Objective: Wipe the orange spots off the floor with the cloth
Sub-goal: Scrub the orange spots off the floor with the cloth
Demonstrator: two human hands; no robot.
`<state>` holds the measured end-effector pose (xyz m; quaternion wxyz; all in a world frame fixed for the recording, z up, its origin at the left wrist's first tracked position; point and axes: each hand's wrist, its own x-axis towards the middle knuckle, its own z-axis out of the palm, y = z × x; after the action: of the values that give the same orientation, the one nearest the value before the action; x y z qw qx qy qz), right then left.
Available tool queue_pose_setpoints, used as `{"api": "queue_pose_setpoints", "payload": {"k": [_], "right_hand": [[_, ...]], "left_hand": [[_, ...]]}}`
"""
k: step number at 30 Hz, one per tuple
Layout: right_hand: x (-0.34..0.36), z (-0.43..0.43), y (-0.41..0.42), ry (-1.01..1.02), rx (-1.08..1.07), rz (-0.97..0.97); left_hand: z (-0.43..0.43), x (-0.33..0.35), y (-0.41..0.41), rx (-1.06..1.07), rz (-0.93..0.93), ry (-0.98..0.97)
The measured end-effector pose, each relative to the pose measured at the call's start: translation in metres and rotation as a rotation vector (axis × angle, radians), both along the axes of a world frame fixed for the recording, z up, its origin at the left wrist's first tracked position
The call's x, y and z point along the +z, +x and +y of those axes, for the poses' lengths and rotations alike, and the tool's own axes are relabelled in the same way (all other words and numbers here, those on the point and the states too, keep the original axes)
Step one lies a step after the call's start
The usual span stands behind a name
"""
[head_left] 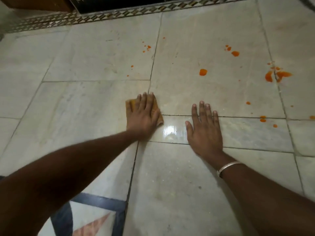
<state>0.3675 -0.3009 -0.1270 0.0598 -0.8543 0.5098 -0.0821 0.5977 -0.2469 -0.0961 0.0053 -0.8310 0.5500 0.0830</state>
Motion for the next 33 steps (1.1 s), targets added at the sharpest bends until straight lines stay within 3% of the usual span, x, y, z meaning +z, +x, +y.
{"api": "queue_pose_setpoints", "payload": {"k": [4, 7, 10, 13, 18, 24, 27, 30, 33], "right_hand": [[0.003, 0.002, 0.002, -0.013, 0.007, -0.018], [0.001, 0.002, 0.003, -0.016, -0.012, -0.018], [0.003, 0.003, 0.003, -0.010, -0.015, -0.025], [0.002, 0.003, 0.002, -0.026, 0.012, -0.028], [0.003, 0.002, 0.001, -0.009, 0.015, -0.026], [0.005, 0.004, 0.002, 0.036, 0.004, -0.033], [0.006, 0.003, 0.002, 0.037, 0.007, -0.056], [0.004, 0.002, 0.002, 0.049, 0.014, -0.046], [0.007, -0.001, -0.003, 0.101, 0.047, -0.020]], "left_hand": [[0.047, 0.005, 0.058, 0.320, 0.035, 0.002], [0.099, 0.000, 0.012, 0.416, 0.028, 0.048], [0.096, -0.003, -0.034, 0.208, 0.034, 0.061], [0.071, 0.000, -0.006, -0.010, 0.005, 0.050], [0.104, 0.006, 0.051, 0.418, 0.107, 0.130], [0.149, 0.013, -0.045, 0.679, 0.172, 0.236], [0.137, 0.012, -0.086, 0.415, 0.120, 0.258], [0.120, 0.012, -0.055, 0.035, 0.079, 0.216], [0.112, 0.017, -0.006, 0.057, 0.115, 0.234]]}}
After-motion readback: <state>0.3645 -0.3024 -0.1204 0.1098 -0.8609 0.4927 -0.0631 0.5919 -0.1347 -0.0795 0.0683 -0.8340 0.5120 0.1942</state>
